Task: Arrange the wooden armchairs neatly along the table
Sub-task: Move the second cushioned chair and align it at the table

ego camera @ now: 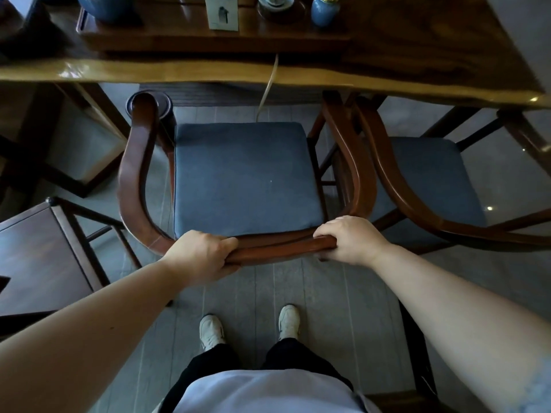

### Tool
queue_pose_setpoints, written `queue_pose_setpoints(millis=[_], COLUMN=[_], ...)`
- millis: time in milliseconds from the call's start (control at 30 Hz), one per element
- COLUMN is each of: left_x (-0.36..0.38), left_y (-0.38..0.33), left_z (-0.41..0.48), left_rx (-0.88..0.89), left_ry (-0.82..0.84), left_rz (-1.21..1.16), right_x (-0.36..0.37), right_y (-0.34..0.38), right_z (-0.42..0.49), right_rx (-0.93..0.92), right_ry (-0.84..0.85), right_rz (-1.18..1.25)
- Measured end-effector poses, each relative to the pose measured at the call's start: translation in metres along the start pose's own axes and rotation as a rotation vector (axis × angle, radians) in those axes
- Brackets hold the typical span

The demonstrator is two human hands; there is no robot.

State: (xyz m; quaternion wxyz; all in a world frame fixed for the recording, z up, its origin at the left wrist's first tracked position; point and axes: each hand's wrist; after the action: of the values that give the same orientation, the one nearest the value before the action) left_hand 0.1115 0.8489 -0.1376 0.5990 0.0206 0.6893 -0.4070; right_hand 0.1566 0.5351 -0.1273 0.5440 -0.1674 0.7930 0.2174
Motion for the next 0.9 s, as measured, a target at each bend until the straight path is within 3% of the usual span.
queue_pose_setpoints(millis=[433, 900], left_x=[0.012, 0.021], left_y=[-0.013, -0.030], left_z=[-0.016, -0.011], left_rx=[0.007, -0.251], left_ry=[0.071, 0.129], left_rz=[0.051, 0.123], right_x=[0.012, 0.009], right_y=[0.008, 0.001], right_z=[-0.032, -0.038], right_rx=[0.009, 0.027], right_ry=[0.034, 0.020], right_rz=[-0.039, -0.019])
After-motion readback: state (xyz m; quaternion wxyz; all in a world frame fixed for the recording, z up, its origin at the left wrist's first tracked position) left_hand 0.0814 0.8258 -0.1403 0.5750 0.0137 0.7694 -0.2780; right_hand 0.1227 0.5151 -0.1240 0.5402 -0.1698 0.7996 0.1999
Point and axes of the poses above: each hand's wrist, its own z-axis towards the middle knuckle, its own x-axis out of the palm, y = z × x, and after that the axes turned 13 degrees about -z, right-handed
